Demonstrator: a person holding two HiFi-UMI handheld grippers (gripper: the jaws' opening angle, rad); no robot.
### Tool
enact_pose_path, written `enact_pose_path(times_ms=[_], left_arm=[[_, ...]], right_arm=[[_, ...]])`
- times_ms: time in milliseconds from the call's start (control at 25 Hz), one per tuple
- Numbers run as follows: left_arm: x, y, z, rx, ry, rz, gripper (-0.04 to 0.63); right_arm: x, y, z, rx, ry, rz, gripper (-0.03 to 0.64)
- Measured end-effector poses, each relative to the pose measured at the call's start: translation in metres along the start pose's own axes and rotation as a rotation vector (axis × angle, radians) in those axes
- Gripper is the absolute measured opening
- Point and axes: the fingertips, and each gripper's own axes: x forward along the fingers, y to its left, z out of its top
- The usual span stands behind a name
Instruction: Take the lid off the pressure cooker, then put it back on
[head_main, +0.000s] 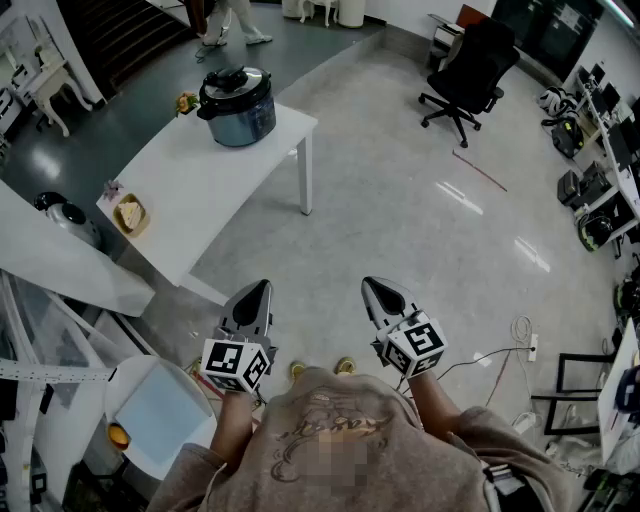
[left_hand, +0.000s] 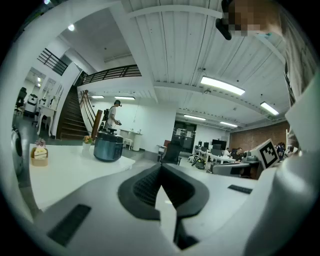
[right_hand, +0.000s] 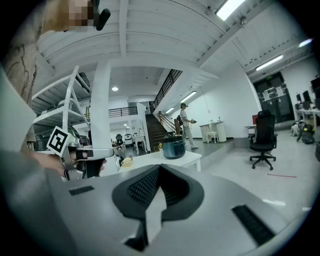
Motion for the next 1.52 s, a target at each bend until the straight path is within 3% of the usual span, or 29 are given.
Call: enact_pose_path(times_ms=[800,1120,1520], left_arm=[[0.017,0.035,0.005,0.053,0.02,-0.072,0.003],[0.054,0.051,0.012,0.07,0.03,-0.087,0.003],[0.137,0.091,0.023,0.067,0.031,-0.07,0.003]], right_arm=[[0.033,0.014,-0.001,-0.002,-0.013,-0.046,-0.003],[0.062,-0.01,0.005,0.026,-0.03,-0.057,-0.003],[0.147,-0.065,0.025,0.032,-0.037,-0.018,-0.003]])
